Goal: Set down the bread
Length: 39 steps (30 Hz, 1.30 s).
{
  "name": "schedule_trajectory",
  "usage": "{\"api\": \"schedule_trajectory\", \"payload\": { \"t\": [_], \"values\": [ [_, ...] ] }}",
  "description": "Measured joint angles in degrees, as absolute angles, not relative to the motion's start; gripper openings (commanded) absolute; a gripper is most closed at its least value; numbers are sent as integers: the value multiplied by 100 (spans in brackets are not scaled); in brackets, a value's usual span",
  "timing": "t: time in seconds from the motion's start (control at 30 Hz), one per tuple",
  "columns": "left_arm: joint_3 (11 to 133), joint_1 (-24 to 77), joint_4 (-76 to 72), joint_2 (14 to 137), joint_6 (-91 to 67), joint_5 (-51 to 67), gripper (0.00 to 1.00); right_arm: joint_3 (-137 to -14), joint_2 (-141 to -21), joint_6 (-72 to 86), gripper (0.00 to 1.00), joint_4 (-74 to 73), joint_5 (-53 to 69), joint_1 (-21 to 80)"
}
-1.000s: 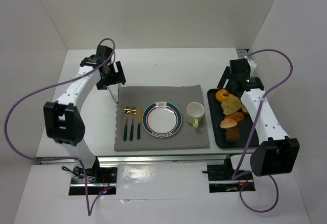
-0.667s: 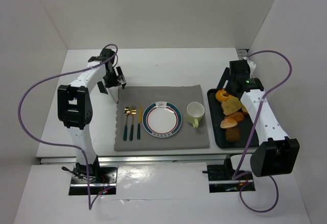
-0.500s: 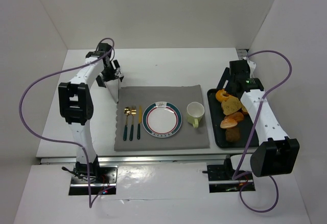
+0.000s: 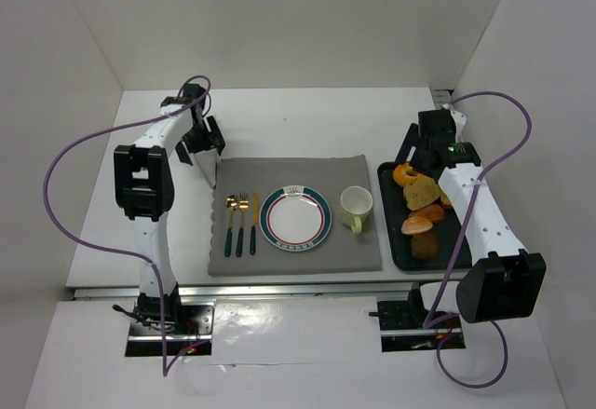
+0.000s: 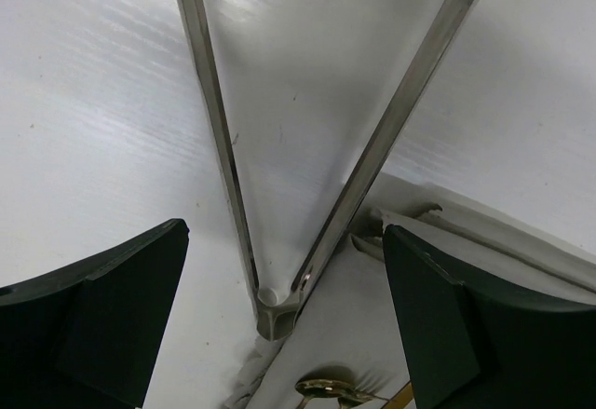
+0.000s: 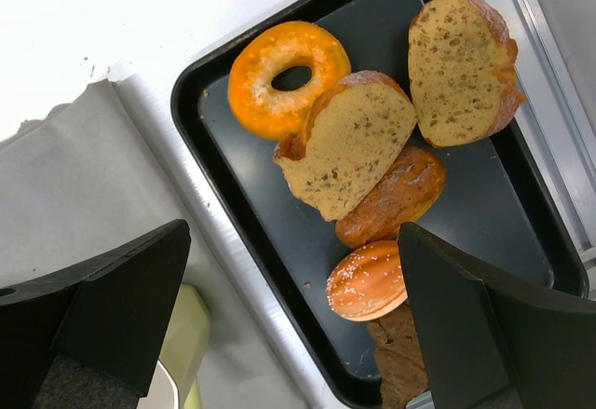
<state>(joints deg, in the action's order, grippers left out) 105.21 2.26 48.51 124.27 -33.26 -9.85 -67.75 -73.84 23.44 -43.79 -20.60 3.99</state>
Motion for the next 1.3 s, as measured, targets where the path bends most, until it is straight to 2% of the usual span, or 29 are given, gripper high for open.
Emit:
{"api": "schedule_trajectory", "payload": {
  "t": [0.4,0.63,0.8,0.83,0.9,0.93,1.0,1.03,1.17,1.3],
  "values": [
    [11006,156,4847,13155,-3328,-980,99,-6777,-7452,2327,100,-4379,-2056,399],
    [11218,126,4762,13323,-3232,-1020,87,-6781,-7542,2327,100,-4377,-2056,399],
    [11240,113,4646,13343,-3000,-1020,67,-6788,-7625,2327,100,-4375,-2056,399],
    [11240,108,4622,13343,-2978,-1024,52,-6792,-7631,2327,100,-4372,-2056,399],
    [11240,102,4598,13343,-2858,-1035,30,-6792,-7649,2327,100,-4372,-2056,399],
    [11240,97,4565,13343,-2803,-1031,15,-6799,-7666,2327,100,-4375,-2056,399],
    [11253,84,4541,13340,-2561,-1022,9,-6847,-7736,2327,100,-4372,-2056,399],
    [11275,80,4530,13340,-2491,-1031,9,-6858,-7765,2324,100,-4372,-2056,399],
    [11284,49,4547,13128,-2134,-1015,9,-6886,-7826,2324,100,-4377,-2053,399],
    [11279,71,4654,12285,-1863,-749,15,-7030,-7826,2324,100,-4377,-2029,399]
  ]
}}
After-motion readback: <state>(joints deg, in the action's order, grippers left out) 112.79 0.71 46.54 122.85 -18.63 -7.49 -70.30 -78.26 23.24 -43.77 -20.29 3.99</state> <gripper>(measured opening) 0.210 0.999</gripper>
